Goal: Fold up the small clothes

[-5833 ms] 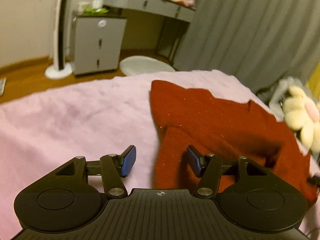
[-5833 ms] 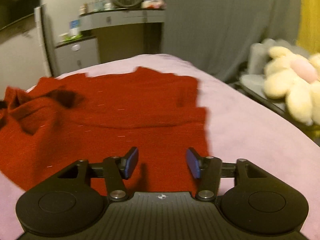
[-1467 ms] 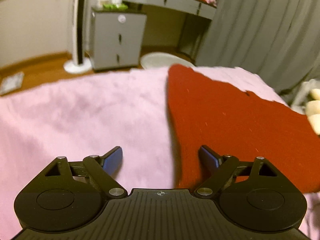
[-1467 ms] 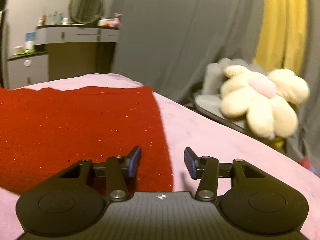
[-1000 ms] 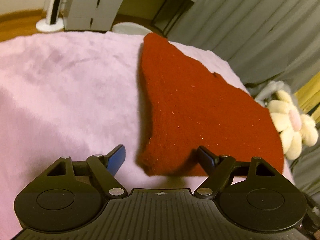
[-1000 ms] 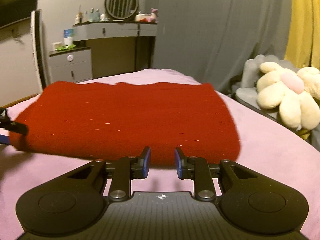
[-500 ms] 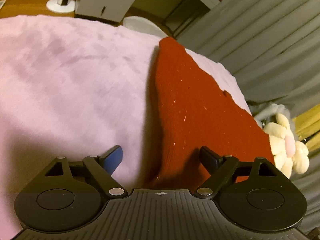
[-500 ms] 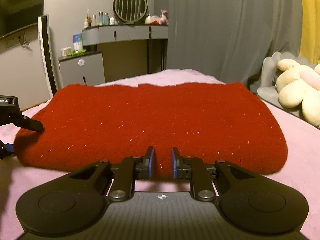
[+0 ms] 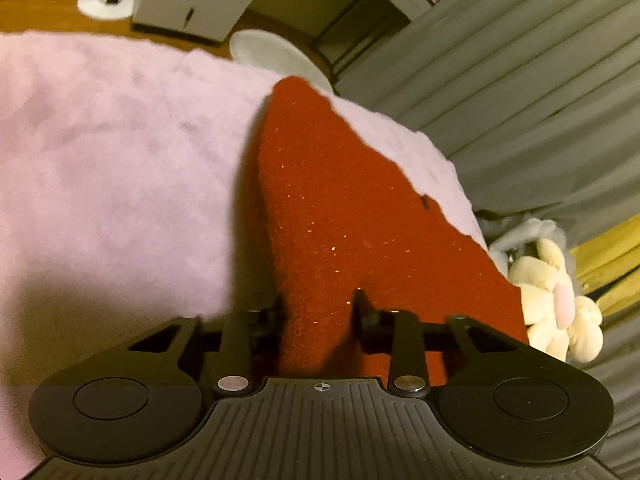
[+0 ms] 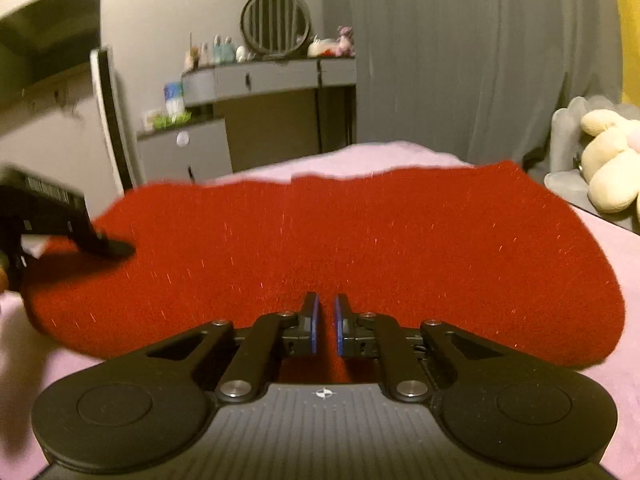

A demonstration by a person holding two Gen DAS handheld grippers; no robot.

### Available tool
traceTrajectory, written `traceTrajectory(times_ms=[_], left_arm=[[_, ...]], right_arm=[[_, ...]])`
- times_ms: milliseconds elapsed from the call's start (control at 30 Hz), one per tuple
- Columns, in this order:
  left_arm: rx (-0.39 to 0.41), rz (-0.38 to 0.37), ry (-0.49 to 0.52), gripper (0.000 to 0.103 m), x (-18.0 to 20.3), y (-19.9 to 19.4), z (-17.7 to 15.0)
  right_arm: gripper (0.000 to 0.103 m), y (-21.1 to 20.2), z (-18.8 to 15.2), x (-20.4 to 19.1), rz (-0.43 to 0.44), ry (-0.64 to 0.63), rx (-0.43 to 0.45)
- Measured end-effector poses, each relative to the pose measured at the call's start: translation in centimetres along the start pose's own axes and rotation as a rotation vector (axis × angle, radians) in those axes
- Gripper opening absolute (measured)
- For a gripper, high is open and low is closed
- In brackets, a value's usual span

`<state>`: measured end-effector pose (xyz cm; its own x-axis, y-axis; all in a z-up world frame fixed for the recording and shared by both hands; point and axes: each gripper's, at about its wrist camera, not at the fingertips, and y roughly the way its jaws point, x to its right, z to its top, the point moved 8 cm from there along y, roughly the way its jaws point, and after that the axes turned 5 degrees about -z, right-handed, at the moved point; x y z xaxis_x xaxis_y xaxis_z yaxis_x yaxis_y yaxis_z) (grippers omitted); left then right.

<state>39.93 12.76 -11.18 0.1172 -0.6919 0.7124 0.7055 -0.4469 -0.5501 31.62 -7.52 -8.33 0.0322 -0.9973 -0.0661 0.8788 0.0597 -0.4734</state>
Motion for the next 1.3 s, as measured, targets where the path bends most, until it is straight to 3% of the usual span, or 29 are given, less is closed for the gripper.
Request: traceTrajectory(times_ms=[267,367,467,633,767,900,1000,1033,1100,1167,1300], left_arm=[[0.006,0.014,-0.009,0.028,1.3,-0.7,0.3],[0.015,0.017,0.015,0.027,2.5,-1.3,0.6],[0.024,0.021,0.063,0.027,4.5,-2.0,0.8],[0.03,-0.012,0.243,0.027,11.8,-1.9,0.2],[0.005,-0.081,0.327,0.027,18.1,1.1,-1.8],[-0.053,-0.103,0.395,0.027,22.7,6.5,-5.4],[-0.101,-0.099,0.447,0.043,23.7,10.5,-8.5],[-0.141,-0.103,0.442,0.056,23.3,11.8,-9.4],[-0.181,-0.115,0.429,0.056,22.4,12.9,-10.7],[-0.154,-0.153,0.478,0.068,22.5,11.6,-11.2],[-0.137,-0.246,0.362,0.069,21.5,7.2,-10.1]], right_arm=[[0.009,1.1,-2.1,-1.3,-0.009,-0.105,-0.066],[0.008,-0.4,-1.2,-0.1,0.003,-0.062,-0.019],[0.01,-1.4,0.0,2.7,-0.15,-0.09,0.003],[0.011,-3.0,2.0,9.8,-0.376,-0.006,0.013],[0.014,-4.2,2.7,13.7,-0.451,0.078,0.036],[0.014,-4.4,2.7,15.4,-0.441,0.145,0.043],[0.014,-4.4,2.6,15.9,-0.443,0.157,0.047],[0.014,-4.3,2.5,16.1,-0.445,0.163,0.045],[0.014,-4.1,2.2,16.6,-0.44,0.181,0.032],[0.014,-3.8,2.1,17.2,-0.433,0.2,0.023],[0.014,-3.7,2.2,17.2,-0.4,0.245,0.029]])
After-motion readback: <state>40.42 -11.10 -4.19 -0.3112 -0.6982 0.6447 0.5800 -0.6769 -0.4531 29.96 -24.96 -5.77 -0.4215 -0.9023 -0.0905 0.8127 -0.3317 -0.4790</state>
